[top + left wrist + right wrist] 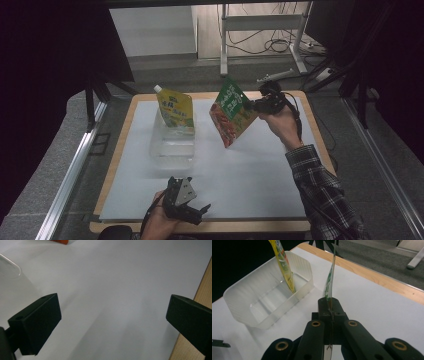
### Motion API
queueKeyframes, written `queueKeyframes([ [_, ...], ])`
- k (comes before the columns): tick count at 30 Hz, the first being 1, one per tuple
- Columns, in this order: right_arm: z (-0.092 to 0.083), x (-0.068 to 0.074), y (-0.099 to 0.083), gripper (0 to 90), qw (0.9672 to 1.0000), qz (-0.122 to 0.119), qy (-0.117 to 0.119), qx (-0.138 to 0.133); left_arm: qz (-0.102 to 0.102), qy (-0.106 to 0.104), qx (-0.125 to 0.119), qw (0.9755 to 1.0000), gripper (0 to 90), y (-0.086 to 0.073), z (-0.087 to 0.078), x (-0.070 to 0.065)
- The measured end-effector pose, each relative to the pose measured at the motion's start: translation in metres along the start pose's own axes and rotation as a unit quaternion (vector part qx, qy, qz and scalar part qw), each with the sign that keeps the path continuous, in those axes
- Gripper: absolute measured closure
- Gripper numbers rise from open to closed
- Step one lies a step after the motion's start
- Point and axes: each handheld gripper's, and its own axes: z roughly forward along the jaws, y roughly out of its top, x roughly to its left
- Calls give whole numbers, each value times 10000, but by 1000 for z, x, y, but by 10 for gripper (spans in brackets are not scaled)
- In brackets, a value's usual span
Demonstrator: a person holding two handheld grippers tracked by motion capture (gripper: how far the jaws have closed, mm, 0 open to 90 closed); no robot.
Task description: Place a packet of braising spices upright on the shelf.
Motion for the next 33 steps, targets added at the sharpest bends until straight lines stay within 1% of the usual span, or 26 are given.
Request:
queueKeyframes([
  [5, -7, 7, 5, 891, 9994, -279, -206, 54, -7, -5, -63, 10000, 0, 0, -1, 0],
  [8, -11, 9, 6, 891, 9988, -397, -271, 71, 3, -37, -175, 9998, 0, 1, -3, 0],
  [11, -14, 11, 5, 891, 9981, -543, -294, 14, 17, -17, -236, 9997, 0, 1, -4, 0],
  [14, -18, 13, 6, 891, 9980, -576, -275, -12, 11, -13, -278, 9996, 0, 1, -5, 1],
  [16, -21, 16, 8, 891, 9974, -663, -284, -19, -24, -20, -353, 9994, 0, 1, -7, 2],
  [23, -27, 24, 11, 891, 9966, -794, -218, -56, -60, 31, -390, 9992, 0, 0, -9, 3],
  [24, -28, 25, 11, 891, 9965, -807, -188, -50, -19, 52, -362, 9993, 0, 0, -10, 4],
  [25, -30, 28, 12, 891, 9962, -857, -176, -42, -58, 57, -404, 9992, 0, 0, -10, 3],
  [27, -31, 29, 12, 891, 9961, -872, -153, -37, -59, 56, -414, 9991, 0, 0, -10, 3],
  [29, -34, 34, 13, 891, 9950, -989, -96, -43, -63, 59, -426, 9991, 0, 0, -10, 3],
  [33, -37, 38, 14, 891, 9950, -1001, -17, -48, -74, 34, -443, 9990, 0, 1, -10, 2],
])
